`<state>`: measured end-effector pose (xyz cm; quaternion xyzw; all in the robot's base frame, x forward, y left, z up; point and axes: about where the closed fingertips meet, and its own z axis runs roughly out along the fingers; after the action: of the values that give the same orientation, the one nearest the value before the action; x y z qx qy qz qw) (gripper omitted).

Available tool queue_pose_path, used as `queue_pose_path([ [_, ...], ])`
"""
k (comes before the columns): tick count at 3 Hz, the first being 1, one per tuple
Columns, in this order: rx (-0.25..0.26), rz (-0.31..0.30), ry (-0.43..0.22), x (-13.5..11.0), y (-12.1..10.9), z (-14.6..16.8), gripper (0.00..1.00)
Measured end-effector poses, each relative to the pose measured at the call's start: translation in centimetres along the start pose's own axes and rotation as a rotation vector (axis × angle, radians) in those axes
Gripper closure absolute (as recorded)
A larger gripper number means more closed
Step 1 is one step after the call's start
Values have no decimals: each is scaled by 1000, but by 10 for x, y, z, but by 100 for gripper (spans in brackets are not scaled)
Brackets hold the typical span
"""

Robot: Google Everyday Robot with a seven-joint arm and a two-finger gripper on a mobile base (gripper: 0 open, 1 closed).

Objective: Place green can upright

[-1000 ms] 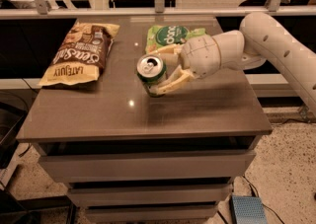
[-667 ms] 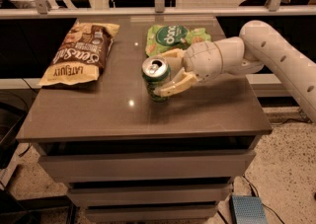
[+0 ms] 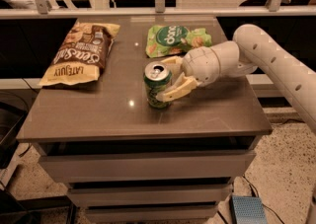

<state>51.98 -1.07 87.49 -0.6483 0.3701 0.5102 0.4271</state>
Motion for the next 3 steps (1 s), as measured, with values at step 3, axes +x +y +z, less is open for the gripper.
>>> queue_pose_path([
  [3,-39,7,23,-5,-7,-6,100],
])
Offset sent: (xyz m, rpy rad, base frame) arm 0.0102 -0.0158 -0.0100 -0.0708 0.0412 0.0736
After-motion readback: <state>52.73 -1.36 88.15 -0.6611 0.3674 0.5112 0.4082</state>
